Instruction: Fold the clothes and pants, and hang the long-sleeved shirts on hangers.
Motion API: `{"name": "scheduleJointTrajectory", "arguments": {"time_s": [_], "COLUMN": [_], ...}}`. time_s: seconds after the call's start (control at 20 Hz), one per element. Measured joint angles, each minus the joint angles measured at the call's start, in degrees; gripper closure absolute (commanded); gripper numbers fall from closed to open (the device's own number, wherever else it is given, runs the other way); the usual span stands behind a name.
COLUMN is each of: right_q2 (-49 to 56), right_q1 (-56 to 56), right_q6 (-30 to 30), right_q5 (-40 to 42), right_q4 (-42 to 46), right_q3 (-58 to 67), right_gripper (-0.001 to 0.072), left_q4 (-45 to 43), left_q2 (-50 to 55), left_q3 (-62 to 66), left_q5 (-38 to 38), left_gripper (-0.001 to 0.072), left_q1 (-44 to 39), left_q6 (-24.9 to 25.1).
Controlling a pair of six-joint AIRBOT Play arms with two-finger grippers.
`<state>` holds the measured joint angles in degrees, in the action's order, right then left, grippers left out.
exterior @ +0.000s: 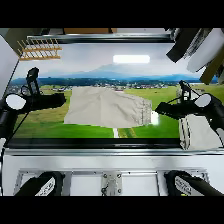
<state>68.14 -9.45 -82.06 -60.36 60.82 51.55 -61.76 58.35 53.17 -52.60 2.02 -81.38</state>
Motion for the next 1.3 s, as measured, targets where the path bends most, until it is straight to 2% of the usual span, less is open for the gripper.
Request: {"name": "scheduleJointTrajectory", "arguments": {"time_s": [0.25, 0.4, 0.6, 1.05, 1.1, 1.15, 1.2, 1.25, 1.3], "right_q2": [13.92, 20.13, 25.44, 29.83, 29.94, 30.01, 30.16, 30.23, 30.21], "right_q1": [-6.99, -6.71, -4.57, 1.38, 2.21, 2.99, 3.78, 4.44, 4.98], "right_q6": [15.74, 22.05, 24.9, 24.92, 25.0, 25.31, 25.81, 26.62, 27.65], "right_q5": [-0.98, -1.25, -1.46, -1.86, -1.81, -1.53, -1.14, -0.92, -1.01], "right_q4": [-18.36, -24.9, -28.26, -30.47, -30.45, -30.18, -29.51, -29.31, -30.34], "right_q3": [0.15, 1.16, 4.2, 7.69, 7.76, 7.78, 7.74, 7.72, 7.76], "right_gripper": [0.004, 0.004, 0.0041, 0.0054, 0.013, 0.033, 0.0476, 0.049, 0.0694], "left_q4": [0.02, 0.02, 0.0, 0.02, 0.02, 0.02, 0.02, 0.02, 0.0], "left_q2": [-1.38, -1.55, -1.62, -1.64, -1.64, -1.64, -1.64, -1.62, -1.64], "left_q3": [0.22, 0.24, 0.24, 0.24, 0.24, 0.24, 0.24, 0.24, 0.24], "left_q5": [0.48, 1.14, 1.53, 1.38, 1.36, 1.36, 1.36, 1.33, 1.36], "left_gripper": [0.0704, 0.0703, 0.0703, 0.0703, 0.0704, 0.0704, 0.0704, 0.0703, 0.0703], "left_q1": [-8.48, -11.54, -12.96, -13.42, -13.42, -13.42, -13.42, -13.42, -13.42], "left_q6": [-0.15, -1.31, -3.21, -4.09, -4.11, -4.11, -4.13, -4.24, -4.28]}}
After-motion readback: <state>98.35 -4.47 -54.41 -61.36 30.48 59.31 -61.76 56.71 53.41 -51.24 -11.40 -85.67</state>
